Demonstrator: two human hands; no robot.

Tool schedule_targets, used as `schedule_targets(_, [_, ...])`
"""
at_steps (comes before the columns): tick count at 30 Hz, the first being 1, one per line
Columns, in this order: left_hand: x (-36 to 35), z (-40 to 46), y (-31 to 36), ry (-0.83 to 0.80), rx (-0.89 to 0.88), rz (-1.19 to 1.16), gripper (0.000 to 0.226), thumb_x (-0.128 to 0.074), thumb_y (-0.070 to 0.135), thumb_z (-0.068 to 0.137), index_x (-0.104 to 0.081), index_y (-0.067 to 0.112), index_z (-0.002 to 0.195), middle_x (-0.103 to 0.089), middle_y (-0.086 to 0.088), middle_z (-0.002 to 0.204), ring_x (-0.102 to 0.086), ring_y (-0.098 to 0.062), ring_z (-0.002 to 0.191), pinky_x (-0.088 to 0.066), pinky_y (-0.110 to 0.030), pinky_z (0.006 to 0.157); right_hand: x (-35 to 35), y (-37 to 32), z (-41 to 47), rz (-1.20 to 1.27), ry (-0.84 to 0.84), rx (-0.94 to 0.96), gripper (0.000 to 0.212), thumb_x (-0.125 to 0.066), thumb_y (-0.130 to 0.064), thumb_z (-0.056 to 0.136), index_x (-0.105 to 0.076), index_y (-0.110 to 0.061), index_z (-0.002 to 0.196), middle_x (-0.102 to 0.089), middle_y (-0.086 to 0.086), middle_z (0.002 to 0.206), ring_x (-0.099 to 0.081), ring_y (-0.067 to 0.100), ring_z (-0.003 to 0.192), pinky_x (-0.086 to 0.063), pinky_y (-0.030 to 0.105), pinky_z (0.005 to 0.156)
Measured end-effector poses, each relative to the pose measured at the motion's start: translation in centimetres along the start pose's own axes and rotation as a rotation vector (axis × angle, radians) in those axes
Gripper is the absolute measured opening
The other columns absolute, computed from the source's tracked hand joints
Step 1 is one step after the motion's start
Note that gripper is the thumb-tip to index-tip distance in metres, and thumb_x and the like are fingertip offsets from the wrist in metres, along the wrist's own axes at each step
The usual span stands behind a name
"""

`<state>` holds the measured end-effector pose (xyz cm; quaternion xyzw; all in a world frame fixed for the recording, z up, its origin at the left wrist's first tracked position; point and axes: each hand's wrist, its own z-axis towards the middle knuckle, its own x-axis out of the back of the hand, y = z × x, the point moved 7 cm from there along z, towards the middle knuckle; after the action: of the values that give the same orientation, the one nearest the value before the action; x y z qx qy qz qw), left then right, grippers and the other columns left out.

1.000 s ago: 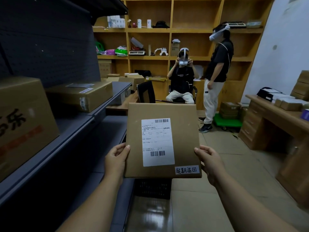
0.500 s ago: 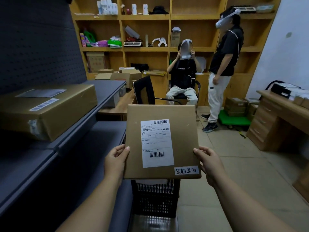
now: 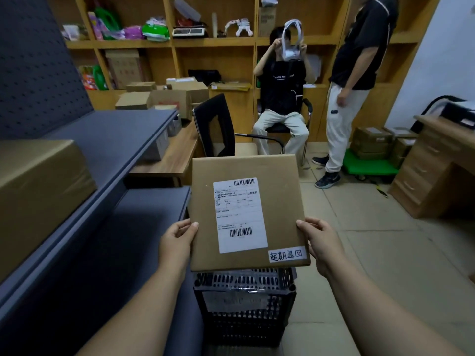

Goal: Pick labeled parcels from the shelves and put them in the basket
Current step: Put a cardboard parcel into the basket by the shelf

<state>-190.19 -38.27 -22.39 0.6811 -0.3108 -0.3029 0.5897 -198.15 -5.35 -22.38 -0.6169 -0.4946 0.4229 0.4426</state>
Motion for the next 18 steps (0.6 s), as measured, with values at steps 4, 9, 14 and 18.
schedule_targets(4, [-1.6, 4.5, -2.0, 0.014, 0.049, 0.053, 0.008, -0.068, 0.023, 0.084, -0.066, 0.025, 0.092, -0.070, 0.006, 0.090, -0.064, -0.010, 0.080, -0.045, -0.024, 0.065, -1.7, 2.0, 4.6, -0.041, 0.000, -0.051, 0.025, -0.068, -0.022, 0.084, -0.058, -0.017, 0.106, -0.066, 0.001, 0.098, -0.064, 0.014, 0.084, -0.050, 0.028, 0.062])
schedule_targets(9, [-4.5, 10.2, -5.3, 0.034, 0.134, 0.122, 0.009, -0.066, 0.023, 0.086, -0.065, 0.023, 0.095, -0.068, 0.007, 0.089, -0.061, -0.008, 0.078, -0.042, -0.023, 0.057, -3.6, 4.4, 11.8, -0.114, -0.031, -0.143, 0.026, -0.067, -0.022, 0.085, -0.057, -0.018, 0.109, -0.065, 0.005, 0.101, -0.062, 0.015, 0.082, -0.049, 0.028, 0.058])
schedule_targets(14, [-7.2, 15.8, -9.4, 0.036, 0.241, 0.178, 0.007, -0.065, 0.024, 0.087, -0.064, 0.023, 0.094, -0.068, 0.003, 0.091, -0.061, -0.012, 0.079, -0.041, -0.023, 0.056, -5.3, 7.5, 19.2, -0.227, -0.104, -0.272, 0.041, -0.064, -0.020, 0.088, -0.053, -0.012, 0.126, -0.062, 0.011, 0.112, -0.063, 0.023, 0.089, -0.058, 0.044, 0.074])
schedule_targets(18, [-9.0, 19.2, -12.8, 0.041, 0.315, 0.215, 0.011, -0.065, 0.022, 0.087, -0.065, 0.019, 0.098, -0.069, -0.002, 0.092, -0.064, -0.018, 0.081, -0.046, -0.026, 0.059, -5.9, 10.5, 23.5, -0.289, -0.107, -0.343, 0.040, -0.062, -0.020, 0.089, -0.053, -0.010, 0.127, -0.063, 0.011, 0.108, -0.062, 0.024, 0.087, -0.056, 0.047, 0.081])
